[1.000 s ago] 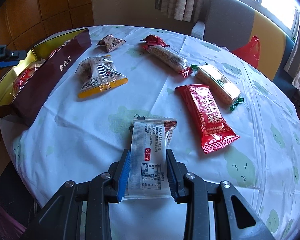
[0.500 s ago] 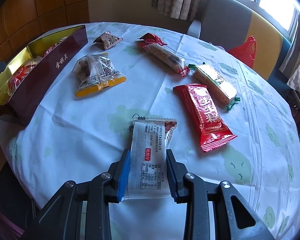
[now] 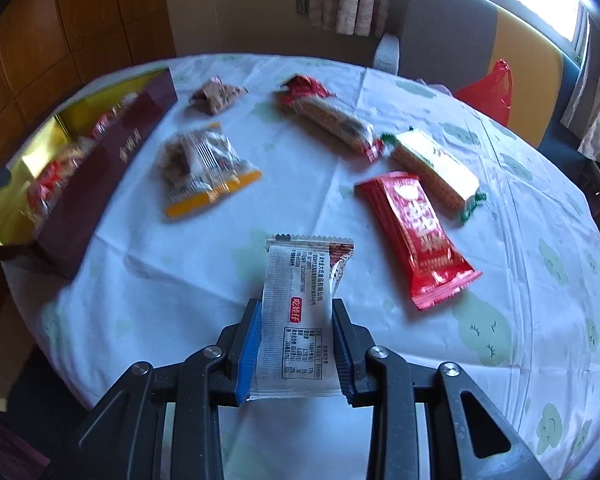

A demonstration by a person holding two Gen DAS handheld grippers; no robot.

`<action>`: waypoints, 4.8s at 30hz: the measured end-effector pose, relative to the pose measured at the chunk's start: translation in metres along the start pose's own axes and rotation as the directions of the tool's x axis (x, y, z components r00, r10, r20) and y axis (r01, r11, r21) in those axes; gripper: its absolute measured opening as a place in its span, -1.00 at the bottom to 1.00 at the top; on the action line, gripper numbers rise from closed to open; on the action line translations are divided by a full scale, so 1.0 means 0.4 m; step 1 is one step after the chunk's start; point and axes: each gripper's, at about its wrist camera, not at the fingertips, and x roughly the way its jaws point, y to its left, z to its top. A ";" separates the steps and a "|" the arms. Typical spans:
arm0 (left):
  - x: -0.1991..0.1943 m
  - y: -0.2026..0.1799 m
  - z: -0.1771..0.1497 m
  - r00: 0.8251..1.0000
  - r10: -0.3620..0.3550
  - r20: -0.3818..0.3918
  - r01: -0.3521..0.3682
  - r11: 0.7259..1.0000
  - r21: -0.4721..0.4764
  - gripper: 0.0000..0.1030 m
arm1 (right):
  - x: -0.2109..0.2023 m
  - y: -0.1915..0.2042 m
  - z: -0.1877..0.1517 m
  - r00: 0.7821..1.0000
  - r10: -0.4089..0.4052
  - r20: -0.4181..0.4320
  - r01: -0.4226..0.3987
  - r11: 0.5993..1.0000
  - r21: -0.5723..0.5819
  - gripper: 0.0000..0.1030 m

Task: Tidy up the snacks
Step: 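Carry the white wafer packet into the gold tin and release it with the right gripper, then raise both open grippers out of the tin toward the loose snacks, then grasp the floral pillow-shaped packet on the cloth with the left gripper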

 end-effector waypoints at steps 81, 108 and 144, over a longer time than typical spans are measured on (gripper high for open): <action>-0.029 -0.076 -0.023 0.999 -0.035 0.035 0.031 0.993 0.112 0.16 | -0.051 0.185 0.132 0.972 0.199 0.128 -0.206 0.978 0.036 -0.24; 0.083 -0.456 0.213 0.933 -0.275 -0.231 0.352 0.826 0.440 0.41 | -0.007 0.017 -0.046 0.995 0.098 0.033 -0.101 0.989 0.105 -0.21; 0.471 -0.674 0.389 0.848 -0.190 -0.495 0.287 0.949 0.127 0.59 | 0.026 -0.022 -0.035 0.970 0.226 0.086 -0.234 0.967 0.102 -0.17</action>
